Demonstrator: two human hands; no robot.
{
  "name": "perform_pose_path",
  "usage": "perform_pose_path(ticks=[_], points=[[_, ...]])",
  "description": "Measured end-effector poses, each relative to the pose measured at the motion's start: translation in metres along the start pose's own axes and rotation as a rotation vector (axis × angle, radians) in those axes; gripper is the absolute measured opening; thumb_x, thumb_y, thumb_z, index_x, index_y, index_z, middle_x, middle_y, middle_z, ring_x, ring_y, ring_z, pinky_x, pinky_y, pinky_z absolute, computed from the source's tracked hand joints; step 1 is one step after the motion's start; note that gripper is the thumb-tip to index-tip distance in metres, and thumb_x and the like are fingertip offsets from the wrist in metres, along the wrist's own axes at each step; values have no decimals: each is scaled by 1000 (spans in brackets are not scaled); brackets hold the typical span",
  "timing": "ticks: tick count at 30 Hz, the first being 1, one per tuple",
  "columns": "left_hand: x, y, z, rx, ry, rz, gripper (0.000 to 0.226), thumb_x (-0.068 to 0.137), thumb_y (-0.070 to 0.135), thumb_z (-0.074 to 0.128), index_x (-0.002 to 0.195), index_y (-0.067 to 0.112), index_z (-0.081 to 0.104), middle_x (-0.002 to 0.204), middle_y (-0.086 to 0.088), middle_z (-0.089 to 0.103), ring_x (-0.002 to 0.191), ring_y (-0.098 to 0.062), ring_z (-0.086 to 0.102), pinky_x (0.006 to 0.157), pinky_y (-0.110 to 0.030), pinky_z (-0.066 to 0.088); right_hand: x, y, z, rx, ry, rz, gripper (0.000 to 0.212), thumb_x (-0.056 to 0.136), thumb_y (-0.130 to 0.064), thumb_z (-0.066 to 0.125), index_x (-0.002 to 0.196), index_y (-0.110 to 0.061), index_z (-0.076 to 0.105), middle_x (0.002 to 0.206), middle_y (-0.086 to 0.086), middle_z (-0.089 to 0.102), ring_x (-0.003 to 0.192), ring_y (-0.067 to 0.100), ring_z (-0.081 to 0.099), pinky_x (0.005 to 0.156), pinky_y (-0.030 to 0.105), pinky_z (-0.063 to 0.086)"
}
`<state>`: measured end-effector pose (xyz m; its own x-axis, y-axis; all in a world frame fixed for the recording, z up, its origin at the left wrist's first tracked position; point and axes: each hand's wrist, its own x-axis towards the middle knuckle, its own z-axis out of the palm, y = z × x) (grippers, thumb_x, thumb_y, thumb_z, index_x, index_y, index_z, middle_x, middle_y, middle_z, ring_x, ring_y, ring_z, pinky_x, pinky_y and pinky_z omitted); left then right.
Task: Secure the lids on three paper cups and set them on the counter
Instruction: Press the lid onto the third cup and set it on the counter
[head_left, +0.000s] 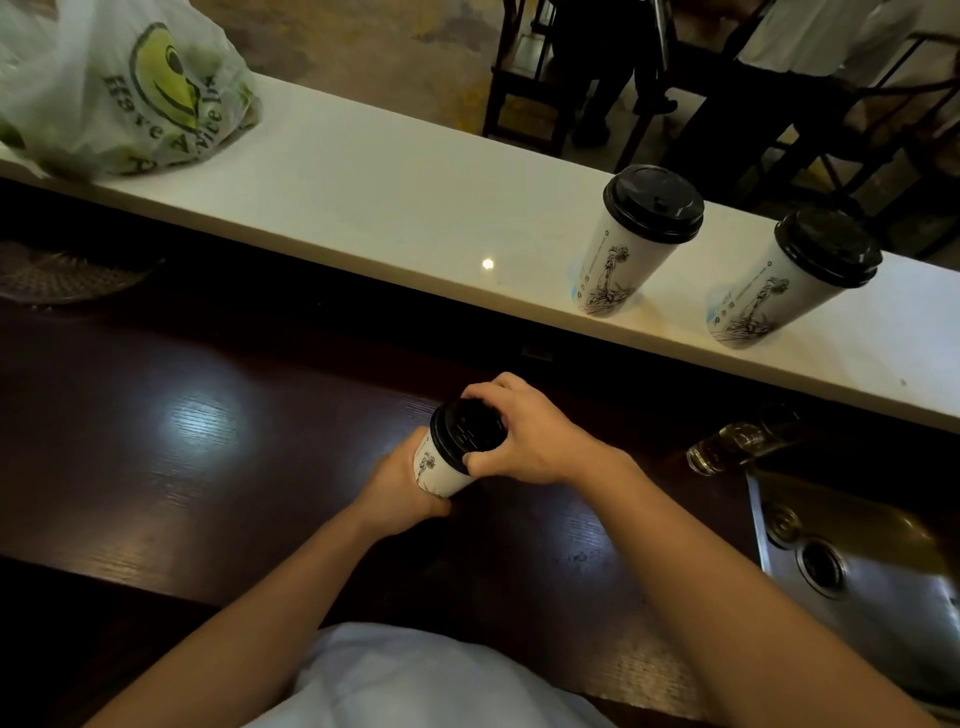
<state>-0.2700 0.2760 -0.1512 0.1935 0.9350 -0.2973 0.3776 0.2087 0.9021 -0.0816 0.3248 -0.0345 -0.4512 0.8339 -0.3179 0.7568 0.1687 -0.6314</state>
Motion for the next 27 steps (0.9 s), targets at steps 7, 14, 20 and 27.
perform_pose_path(ticks=[7, 14, 20, 27], points=[[-2, 9, 1, -57, -43, 61, 73, 58, -3, 84, 112, 38, 57, 96, 3, 71, 83, -8, 70, 66, -24, 56, -2, -5, -10, -91, -21, -107, 73, 64, -37, 81, 131, -25, 54, 120, -7, 46, 110, 16, 53, 92, 38, 55], [3, 10, -1, -58, -169, 80, 65, 58, -2, 82, 103, 37, 57, 89, 5, 69, 78, -8, 68, 66, -25, 54, -6, -6, -15, -118, -65, -177, 68, 66, -32, 82, 128, -32, 56, 121, -7, 45, 110, 16, 52, 93, 39, 54], [7, 10, -5, -44, -281, 82, 57, 58, 0, 81, 104, 24, 58, 88, 2, 67, 76, -10, 67, 66, -28, 55, -8, -6, -21, -140, -128, -223, 65, 67, -26, 82, 126, -37, 56, 122, -7, 42, 110, 17, 52, 91, 37, 55], [12, 13, -8, -13, -367, 75, 54, 59, 3, 82, 105, 20, 60, 90, 2, 68, 80, -13, 68, 68, -31, 55, -8, -9, -27, -246, -163, -283, 66, 66, -28, 82, 124, -40, 55, 123, -8, 40, 109, 17, 49, 88, 37, 56]])
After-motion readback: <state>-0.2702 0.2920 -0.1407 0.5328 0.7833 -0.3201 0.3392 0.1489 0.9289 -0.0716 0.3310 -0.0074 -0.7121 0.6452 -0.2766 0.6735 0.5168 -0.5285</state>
